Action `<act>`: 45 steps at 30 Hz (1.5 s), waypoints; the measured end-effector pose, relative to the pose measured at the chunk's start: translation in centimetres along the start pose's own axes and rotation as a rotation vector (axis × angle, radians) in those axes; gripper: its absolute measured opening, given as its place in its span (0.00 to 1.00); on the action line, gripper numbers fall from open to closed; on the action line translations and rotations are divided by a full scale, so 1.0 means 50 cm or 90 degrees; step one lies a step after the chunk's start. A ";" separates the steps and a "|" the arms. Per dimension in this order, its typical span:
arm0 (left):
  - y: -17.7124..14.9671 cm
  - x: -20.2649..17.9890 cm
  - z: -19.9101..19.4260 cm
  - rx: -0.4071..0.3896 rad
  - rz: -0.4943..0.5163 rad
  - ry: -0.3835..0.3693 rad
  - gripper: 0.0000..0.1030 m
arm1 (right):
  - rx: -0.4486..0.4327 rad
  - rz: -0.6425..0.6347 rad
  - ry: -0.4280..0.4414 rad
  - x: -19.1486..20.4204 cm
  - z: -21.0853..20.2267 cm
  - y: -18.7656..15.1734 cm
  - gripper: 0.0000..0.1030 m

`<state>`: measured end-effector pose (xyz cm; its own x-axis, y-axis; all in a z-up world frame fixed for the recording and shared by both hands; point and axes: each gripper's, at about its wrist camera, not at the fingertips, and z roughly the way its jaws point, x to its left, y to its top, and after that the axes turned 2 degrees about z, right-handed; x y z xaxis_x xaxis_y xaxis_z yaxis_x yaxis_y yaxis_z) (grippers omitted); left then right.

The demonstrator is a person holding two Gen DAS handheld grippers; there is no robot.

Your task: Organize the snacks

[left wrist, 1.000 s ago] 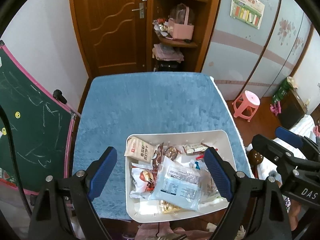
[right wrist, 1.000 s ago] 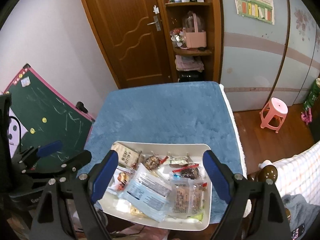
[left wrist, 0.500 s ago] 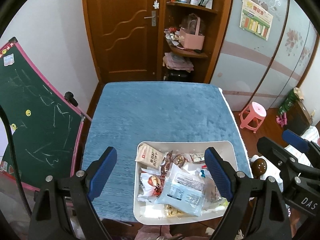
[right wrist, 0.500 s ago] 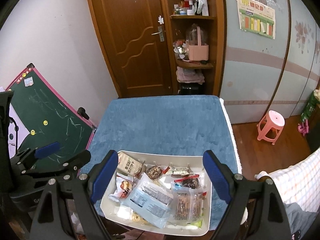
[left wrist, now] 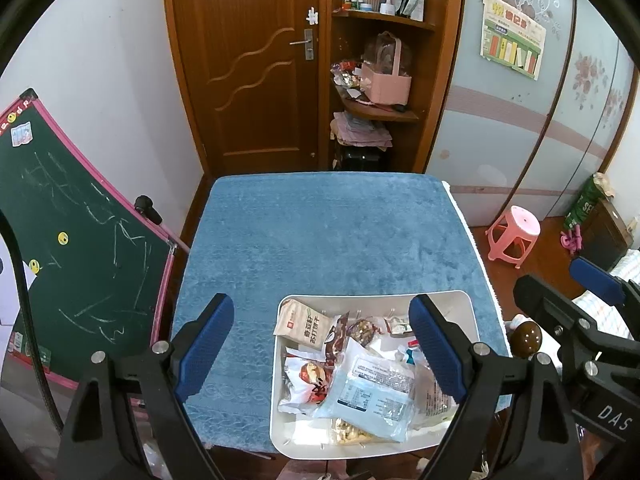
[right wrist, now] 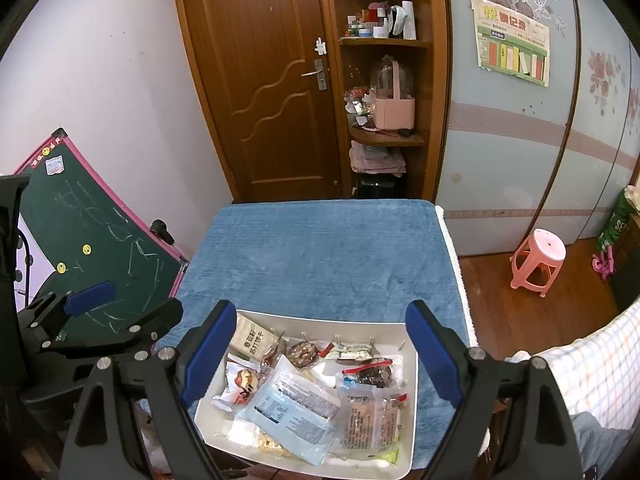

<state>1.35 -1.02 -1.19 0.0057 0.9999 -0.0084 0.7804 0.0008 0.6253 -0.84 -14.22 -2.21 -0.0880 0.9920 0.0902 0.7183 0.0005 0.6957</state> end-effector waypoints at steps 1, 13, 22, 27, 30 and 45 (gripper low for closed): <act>0.000 0.000 0.000 0.000 0.000 0.000 0.86 | 0.000 0.000 0.000 0.000 0.000 0.000 0.85; 0.003 0.001 0.002 0.001 -0.001 0.002 0.86 | 0.000 0.001 0.002 -0.002 0.007 0.004 0.85; -0.012 0.011 0.003 0.004 -0.009 0.007 0.86 | 0.001 0.000 0.006 0.005 0.013 0.002 0.85; -0.014 0.012 -0.001 0.005 -0.009 0.008 0.86 | 0.002 0.000 0.008 0.009 0.013 -0.001 0.85; -0.014 0.012 -0.002 0.006 -0.009 0.009 0.86 | 0.002 0.000 0.009 0.010 0.013 -0.001 0.85; -0.013 0.011 -0.001 0.007 -0.008 0.009 0.86 | 0.001 0.001 0.008 0.011 0.014 -0.002 0.85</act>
<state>0.82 -0.49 -1.54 -0.0125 0.9999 -0.0045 0.7871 0.0127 0.6167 -0.48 -13.61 -2.71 -0.0959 0.9904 0.0998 0.7200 -0.0003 0.6940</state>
